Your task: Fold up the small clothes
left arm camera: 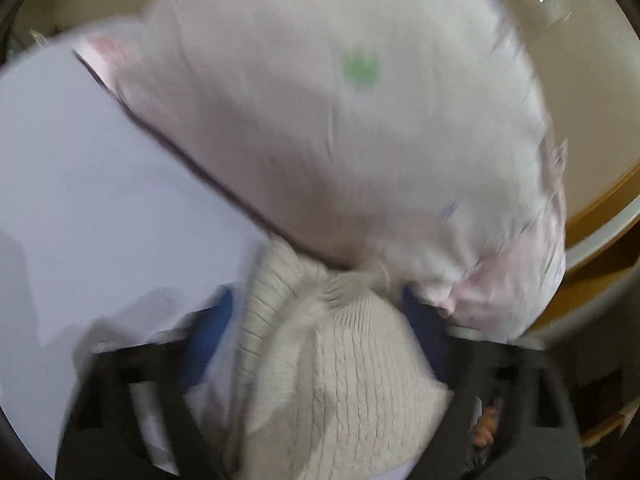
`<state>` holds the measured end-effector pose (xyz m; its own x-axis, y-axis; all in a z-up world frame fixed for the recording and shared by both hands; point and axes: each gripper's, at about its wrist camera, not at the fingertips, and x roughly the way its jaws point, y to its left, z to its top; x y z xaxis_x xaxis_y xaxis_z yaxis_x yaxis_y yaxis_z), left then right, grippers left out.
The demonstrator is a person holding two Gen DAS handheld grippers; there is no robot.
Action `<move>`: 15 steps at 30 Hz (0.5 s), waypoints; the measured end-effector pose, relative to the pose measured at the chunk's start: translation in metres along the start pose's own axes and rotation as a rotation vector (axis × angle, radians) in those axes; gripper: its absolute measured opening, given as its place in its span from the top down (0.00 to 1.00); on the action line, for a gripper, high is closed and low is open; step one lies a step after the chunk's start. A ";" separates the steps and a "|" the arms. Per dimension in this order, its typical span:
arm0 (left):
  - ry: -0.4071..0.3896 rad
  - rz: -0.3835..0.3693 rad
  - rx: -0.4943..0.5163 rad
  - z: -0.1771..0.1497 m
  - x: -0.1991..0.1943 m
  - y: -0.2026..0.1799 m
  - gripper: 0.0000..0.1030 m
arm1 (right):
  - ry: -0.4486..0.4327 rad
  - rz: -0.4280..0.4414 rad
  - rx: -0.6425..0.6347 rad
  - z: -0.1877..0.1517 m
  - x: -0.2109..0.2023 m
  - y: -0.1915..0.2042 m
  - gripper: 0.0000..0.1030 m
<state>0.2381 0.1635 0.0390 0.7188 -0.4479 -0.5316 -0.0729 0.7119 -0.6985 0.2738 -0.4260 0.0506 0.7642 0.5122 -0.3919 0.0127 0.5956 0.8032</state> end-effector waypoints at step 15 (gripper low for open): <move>0.265 0.075 0.086 -0.058 0.026 0.000 0.46 | -0.012 -0.008 -0.080 -0.031 0.001 -0.009 0.05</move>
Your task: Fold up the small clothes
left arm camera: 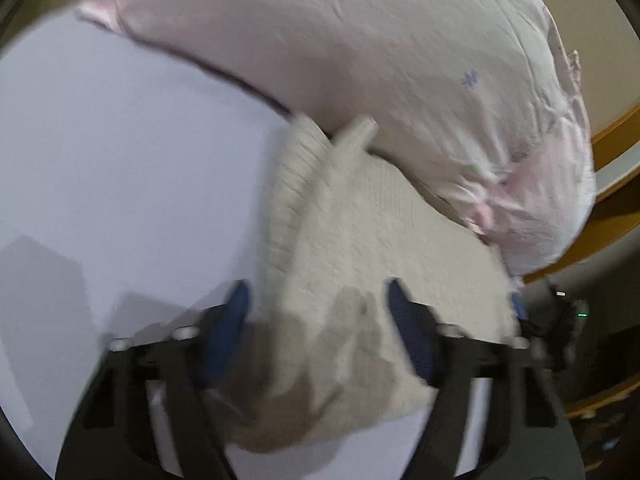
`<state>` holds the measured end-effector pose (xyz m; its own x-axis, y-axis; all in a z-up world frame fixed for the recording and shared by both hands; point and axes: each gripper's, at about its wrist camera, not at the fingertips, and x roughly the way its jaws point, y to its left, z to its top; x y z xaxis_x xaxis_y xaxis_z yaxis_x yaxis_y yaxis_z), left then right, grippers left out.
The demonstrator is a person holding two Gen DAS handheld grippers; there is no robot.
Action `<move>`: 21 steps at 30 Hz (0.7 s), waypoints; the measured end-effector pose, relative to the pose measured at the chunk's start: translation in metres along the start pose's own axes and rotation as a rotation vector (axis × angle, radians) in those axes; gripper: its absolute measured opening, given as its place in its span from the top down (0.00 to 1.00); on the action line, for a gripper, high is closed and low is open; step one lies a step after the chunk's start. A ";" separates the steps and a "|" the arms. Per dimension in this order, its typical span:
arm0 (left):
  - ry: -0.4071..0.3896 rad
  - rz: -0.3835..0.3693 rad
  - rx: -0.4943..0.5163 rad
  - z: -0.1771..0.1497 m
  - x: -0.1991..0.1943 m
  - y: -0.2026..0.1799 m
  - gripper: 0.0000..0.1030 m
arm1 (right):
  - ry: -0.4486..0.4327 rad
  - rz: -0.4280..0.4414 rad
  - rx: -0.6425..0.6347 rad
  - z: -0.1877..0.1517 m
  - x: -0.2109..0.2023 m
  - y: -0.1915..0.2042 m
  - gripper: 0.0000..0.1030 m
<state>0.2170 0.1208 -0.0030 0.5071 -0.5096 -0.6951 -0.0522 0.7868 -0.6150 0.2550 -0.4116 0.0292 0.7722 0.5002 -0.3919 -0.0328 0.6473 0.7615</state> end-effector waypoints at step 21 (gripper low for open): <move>0.183 -0.385 0.402 -0.045 0.118 -0.318 0.81 | -0.092 0.013 -0.033 0.039 -0.049 -0.019 0.05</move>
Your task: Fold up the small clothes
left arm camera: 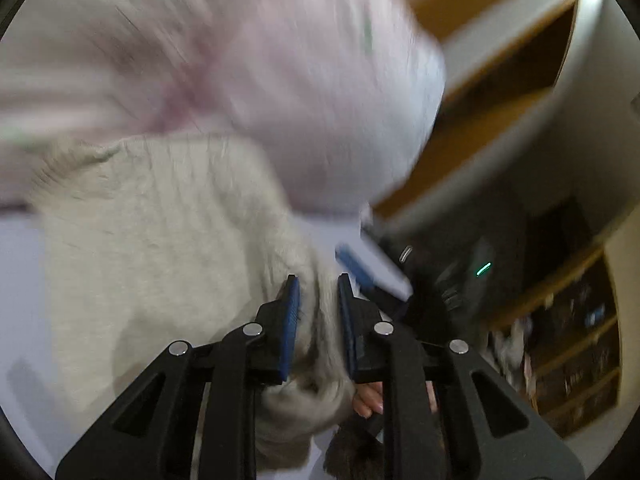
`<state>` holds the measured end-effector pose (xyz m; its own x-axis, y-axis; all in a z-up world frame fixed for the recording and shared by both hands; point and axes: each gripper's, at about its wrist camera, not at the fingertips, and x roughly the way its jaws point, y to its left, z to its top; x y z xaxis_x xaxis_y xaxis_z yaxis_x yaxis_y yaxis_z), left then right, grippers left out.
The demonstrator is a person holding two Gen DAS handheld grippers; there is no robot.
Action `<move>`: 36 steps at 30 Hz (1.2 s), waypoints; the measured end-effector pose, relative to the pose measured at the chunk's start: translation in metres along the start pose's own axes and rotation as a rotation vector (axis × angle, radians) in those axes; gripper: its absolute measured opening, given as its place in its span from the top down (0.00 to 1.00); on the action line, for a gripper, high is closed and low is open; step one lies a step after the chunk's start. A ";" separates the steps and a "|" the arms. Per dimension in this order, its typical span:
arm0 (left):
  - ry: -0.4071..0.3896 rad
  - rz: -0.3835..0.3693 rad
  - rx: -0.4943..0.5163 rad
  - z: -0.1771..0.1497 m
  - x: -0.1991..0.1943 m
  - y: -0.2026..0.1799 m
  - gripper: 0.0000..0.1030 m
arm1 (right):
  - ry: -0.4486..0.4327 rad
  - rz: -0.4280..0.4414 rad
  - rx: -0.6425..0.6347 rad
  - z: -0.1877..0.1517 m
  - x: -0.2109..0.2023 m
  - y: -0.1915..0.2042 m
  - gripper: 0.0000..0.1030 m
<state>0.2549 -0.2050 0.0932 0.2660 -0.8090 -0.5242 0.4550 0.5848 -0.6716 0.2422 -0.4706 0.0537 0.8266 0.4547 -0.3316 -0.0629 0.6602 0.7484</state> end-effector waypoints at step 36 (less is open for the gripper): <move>-0.076 0.262 -0.173 -0.047 -0.073 0.106 0.18 | 0.389 -0.264 -0.203 -0.031 0.038 0.005 0.69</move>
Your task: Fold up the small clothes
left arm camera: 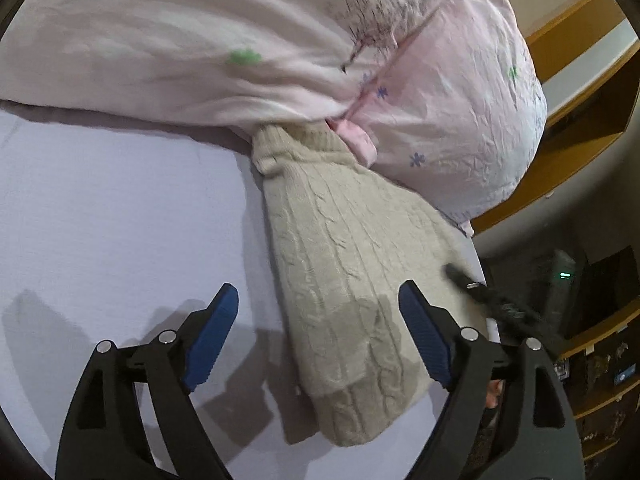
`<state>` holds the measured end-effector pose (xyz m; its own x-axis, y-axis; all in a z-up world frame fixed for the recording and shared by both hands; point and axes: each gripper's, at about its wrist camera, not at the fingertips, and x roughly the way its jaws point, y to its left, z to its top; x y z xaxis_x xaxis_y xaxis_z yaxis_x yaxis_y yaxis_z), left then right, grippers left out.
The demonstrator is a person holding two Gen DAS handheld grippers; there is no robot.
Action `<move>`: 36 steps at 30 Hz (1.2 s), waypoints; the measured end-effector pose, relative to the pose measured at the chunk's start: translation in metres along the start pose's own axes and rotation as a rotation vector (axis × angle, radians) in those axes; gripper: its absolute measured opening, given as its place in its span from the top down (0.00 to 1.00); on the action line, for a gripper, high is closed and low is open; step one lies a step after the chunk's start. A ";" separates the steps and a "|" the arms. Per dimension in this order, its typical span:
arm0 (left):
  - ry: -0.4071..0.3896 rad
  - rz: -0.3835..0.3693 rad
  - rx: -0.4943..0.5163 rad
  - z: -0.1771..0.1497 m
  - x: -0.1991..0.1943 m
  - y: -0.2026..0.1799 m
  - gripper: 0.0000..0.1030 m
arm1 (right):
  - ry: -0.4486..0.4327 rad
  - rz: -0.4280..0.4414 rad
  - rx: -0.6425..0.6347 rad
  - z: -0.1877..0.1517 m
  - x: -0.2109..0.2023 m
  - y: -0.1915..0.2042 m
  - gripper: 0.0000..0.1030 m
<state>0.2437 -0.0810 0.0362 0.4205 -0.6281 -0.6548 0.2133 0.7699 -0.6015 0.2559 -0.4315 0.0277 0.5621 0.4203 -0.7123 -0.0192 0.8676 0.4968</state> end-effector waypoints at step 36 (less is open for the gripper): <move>-0.147 0.094 0.332 -0.076 -0.092 -0.029 0.35 | 0.029 0.094 -0.125 -0.032 0.000 0.081 0.57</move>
<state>0.1313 -0.0542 0.0794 0.5690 -0.5486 -0.6126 0.4321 0.8333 -0.3449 0.2285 -0.3531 0.0518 0.5293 0.5069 -0.6804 -0.1744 0.8498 0.4975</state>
